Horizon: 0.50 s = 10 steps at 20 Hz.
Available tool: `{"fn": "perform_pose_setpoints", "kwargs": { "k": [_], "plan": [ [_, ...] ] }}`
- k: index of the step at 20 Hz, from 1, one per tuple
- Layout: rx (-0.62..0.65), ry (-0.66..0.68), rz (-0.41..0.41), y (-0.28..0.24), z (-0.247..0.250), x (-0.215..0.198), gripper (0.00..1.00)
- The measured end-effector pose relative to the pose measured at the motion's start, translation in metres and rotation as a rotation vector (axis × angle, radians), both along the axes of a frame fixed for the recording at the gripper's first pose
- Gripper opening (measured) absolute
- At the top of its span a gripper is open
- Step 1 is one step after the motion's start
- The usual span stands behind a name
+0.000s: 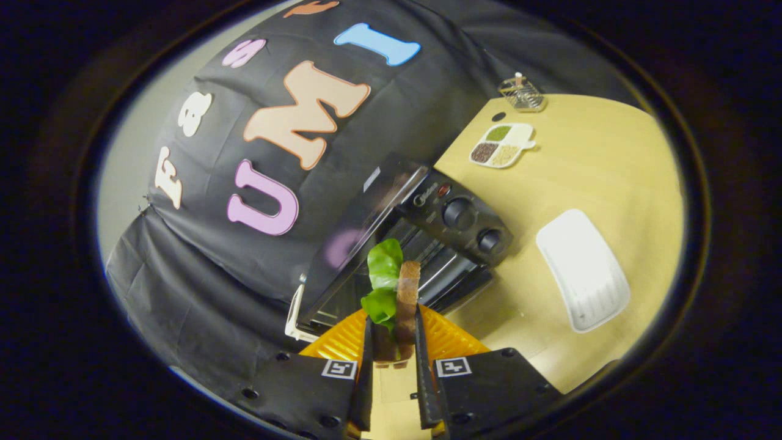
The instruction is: Open the toaster oven, put the food inside, and close the toaster oven door.
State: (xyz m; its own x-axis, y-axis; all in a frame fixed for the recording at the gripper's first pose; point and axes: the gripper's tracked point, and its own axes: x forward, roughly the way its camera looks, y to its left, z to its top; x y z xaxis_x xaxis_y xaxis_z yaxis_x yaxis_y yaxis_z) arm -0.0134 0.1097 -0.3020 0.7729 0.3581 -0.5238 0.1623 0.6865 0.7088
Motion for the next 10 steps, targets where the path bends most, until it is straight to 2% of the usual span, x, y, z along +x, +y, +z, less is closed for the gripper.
{"fn": "perform_pose_setpoints", "kwargs": {
  "k": [5,10],
  "plan": [
    [0.054,-0.015,0.005,0.024,-0.015,0.031,0.32],
    [-0.004,-0.092,-0.03,0.025,-0.033,0.056,0.32]
  ]
}}
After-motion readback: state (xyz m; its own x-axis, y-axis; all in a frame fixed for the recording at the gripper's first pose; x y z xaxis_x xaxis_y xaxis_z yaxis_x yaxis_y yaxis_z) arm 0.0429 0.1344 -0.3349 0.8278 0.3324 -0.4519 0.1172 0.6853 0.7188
